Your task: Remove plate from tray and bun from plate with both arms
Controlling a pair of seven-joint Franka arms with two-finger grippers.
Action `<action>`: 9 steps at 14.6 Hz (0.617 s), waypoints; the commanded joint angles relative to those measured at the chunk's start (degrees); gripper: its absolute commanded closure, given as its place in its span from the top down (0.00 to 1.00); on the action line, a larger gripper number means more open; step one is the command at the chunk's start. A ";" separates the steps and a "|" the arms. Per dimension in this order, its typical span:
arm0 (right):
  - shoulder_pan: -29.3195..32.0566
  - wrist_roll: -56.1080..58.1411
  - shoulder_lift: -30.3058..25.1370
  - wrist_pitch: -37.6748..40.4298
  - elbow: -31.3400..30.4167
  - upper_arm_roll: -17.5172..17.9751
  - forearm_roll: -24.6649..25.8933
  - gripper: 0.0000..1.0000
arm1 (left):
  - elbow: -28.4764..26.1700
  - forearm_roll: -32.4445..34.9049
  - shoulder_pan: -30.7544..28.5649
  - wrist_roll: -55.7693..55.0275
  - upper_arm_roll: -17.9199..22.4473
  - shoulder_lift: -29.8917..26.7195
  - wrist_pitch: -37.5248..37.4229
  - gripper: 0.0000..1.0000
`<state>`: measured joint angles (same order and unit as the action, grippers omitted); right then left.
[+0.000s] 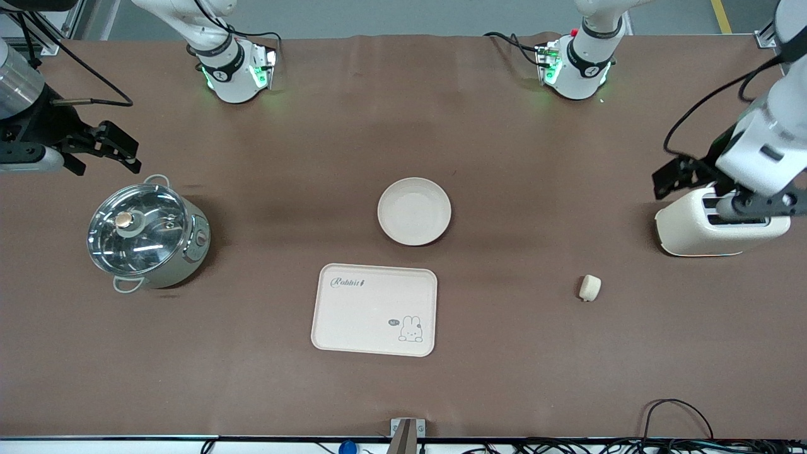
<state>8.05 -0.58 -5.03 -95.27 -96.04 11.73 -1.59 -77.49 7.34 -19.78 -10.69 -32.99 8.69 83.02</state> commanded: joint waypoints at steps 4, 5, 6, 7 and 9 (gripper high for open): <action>2.67 4.45 -1.56 2.90 -3.18 -0.04 0.10 1.00 | -8.80 -5.58 17.97 5.50 23.71 -9.30 -1.11 1.00; 2.67 4.54 -1.39 3.77 -2.58 -0.04 -0.17 1.00 | -10.21 -6.37 21.07 5.94 26.98 -10.27 -0.23 1.00; 2.67 4.54 -1.39 3.95 -1.00 -0.04 -0.26 1.00 | -12.05 -6.55 22.14 6.29 28.06 -11.32 1.34 1.00; 2.93 4.62 -0.52 4.13 1.45 -0.04 -0.78 1.00 | -13.54 -6.55 22.24 6.30 27.98 -12.03 2.49 1.00; 2.58 4.71 0.81 4.65 3.49 -0.04 -0.70 1.00 | -13.39 -6.64 22.33 6.29 27.72 -11.95 2.50 1.00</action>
<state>10.27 3.30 -5.09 -91.97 -95.18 11.33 -1.71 -88.15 1.85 2.18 -5.52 -5.77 -0.94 83.94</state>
